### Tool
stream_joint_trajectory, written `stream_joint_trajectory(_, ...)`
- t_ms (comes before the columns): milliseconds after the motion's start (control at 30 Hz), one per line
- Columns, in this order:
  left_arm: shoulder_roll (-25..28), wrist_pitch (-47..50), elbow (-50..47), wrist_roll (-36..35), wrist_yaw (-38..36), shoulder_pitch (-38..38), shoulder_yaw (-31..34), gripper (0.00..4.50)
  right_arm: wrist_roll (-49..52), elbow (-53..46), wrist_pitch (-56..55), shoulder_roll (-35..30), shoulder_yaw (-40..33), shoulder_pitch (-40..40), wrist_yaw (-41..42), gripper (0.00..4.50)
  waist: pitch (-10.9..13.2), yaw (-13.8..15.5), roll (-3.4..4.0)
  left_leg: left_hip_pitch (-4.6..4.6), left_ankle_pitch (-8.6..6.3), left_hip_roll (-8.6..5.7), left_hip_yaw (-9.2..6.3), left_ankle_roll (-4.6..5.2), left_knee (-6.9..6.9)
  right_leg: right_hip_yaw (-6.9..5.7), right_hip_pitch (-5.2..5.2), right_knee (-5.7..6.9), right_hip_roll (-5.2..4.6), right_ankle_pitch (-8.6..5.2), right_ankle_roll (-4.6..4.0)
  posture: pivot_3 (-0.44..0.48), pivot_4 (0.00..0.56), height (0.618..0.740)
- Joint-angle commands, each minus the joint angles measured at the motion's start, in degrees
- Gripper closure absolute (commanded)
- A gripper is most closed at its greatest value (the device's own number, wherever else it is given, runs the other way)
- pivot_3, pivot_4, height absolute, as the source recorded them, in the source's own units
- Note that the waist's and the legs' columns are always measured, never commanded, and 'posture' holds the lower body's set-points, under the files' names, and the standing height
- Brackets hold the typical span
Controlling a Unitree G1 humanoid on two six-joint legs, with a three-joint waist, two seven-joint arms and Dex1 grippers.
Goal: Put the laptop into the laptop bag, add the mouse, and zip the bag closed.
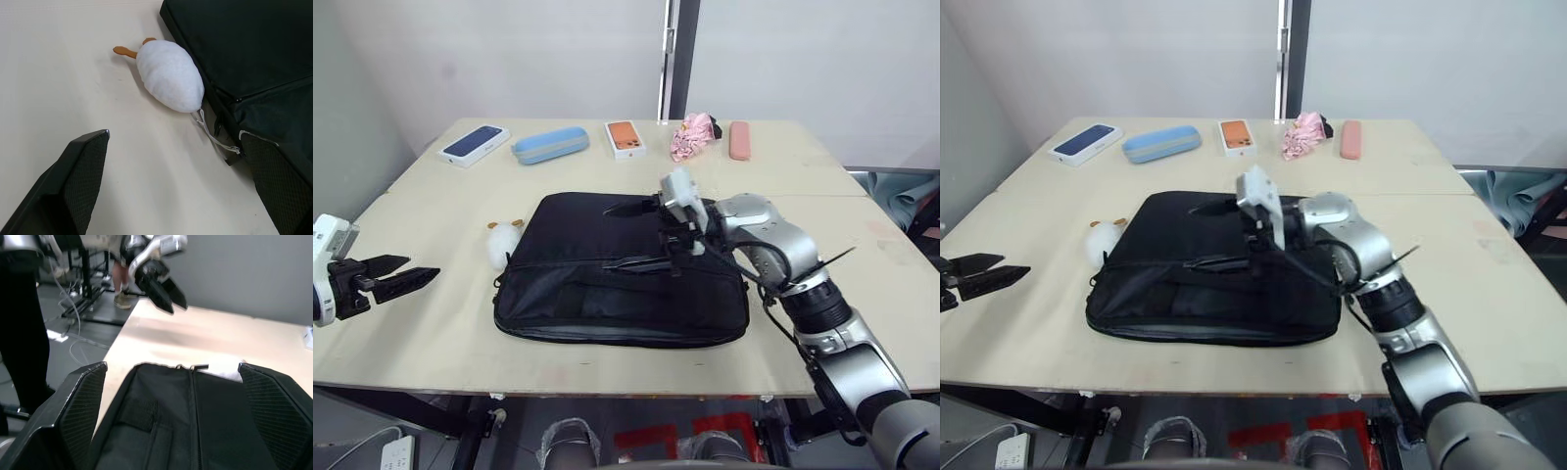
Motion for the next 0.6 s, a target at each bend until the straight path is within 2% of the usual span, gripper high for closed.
stream_joint_trajectory(33, -1.00, 0.54, -3.08, -0.83, 1.47, 0.59, 2.83, 0.03, -1.60, 1.38, -1.91, 2.33, 1.04, -1.35, -0.48, 0.00, 0.00, -0.01, 0.00, 0.00, 0.00, 0.00, 0.00, 0.00, 0.00, 0.01, 0.00, -0.01, 0.00, 0.00, 0.00, 0.000, 0.150, 0.740)
stream_joint_trajectory(233, -3.32, -1.07, -3.67, 0.41, 4.90, -1.47, 1.06, 0.03, -4.18, 5.37, -2.44, 8.63, 2.28, -0.93, -4.87, 0.00, -0.01, -0.45, -0.01, -0.01, 0.01, 0.01, -0.03, -0.02, 0.00, -0.02, 0.00, 0.00, 0.02, 0.00, 0.00, 0.000, 0.150, 0.740)
stream_joint_trajectory(367, -3.60, -2.70, -1.54, 1.69, 6.14, -4.97, -1.71, 0.00, -8.88, 11.06, -8.54, 10.38, 4.60, 0.06, -4.96, 1.16, -0.05, -0.34, -0.09, -0.01, 0.01, 0.00, -0.08, -0.02, 0.02, -0.07, 0.05, 0.00, 0.01, 0.00, 0.00, 0.000, 0.150, 0.740)
stream_joint_trajectory(600, -4.06, -4.84, 1.32, 3.42, 7.04, -9.46, -5.48, 0.00, -14.06, 18.99, -15.65, 11.50, 5.97, 2.43, -5.80, 3.65, -0.07, -0.67, -0.11, -0.02, 0.01, 0.00, -0.09, -0.04, 0.03, -0.07, 0.06, 0.00, 0.01, 0.00, 0.00, 0.000, 0.150, 0.740)
